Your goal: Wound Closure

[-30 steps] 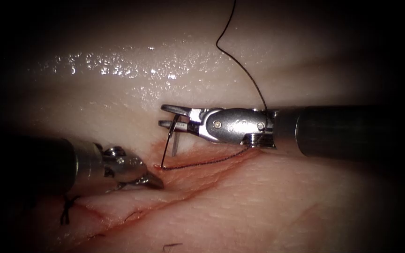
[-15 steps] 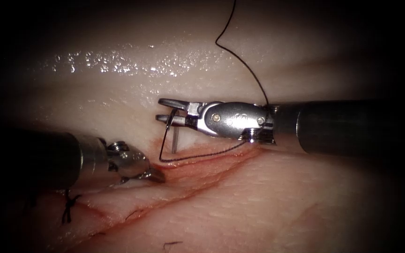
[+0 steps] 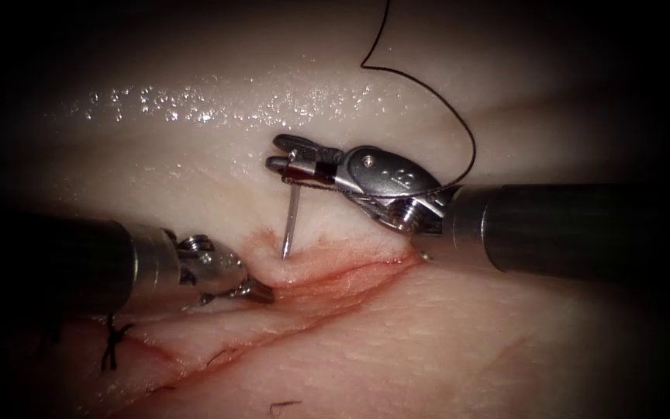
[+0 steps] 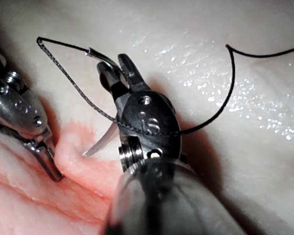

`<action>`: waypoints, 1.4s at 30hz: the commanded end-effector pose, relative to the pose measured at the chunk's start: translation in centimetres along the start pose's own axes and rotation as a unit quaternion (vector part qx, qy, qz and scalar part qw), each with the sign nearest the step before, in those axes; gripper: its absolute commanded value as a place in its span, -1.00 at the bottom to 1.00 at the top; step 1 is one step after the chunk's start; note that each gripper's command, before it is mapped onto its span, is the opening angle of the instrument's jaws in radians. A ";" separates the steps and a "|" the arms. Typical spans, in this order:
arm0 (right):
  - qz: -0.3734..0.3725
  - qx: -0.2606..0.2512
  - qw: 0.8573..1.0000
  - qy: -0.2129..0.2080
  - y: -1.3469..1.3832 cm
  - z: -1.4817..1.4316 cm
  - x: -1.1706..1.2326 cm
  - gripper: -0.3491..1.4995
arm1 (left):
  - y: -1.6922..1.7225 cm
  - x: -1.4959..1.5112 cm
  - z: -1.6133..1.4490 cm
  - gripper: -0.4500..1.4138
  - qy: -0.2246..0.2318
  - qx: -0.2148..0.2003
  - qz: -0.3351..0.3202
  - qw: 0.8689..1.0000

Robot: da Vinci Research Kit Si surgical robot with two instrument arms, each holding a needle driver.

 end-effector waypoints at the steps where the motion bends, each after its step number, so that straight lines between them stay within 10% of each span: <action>1: 0.001 0.006 1.000 -0.001 0.02 0.11 -0.03 -1.00 | -0.01 0.01 0.06 -0.64 -0.001 0.000 0.002 1.000; 12: 0.100 0.047 0.994 -0.011 -0.11 0.19 -0.18 -1.00 | 0.02 0.00 -0.62 -0.66 0.007 0.041 0.007 0.999; 22: 0.251 0.078 0.964 -0.040 -0.26 0.22 -0.29 -1.00 | 0.03 -0.02 -0.60 -0.68 0.008 0.043 0.008 0.999; 34: 0.518 0.020 0.854 0.041 -0.05 0.22 -0.03 -1.00 | 0.21 0.13 -0.58 -0.75 0.007 0.046 0.023 0.999; 42: 0.547 0.006 0.833 0.089 0.11 0.17 0.12 -1.00 | 0.40 0.28 -0.54 -0.75 0.006 0.035 0.032 0.999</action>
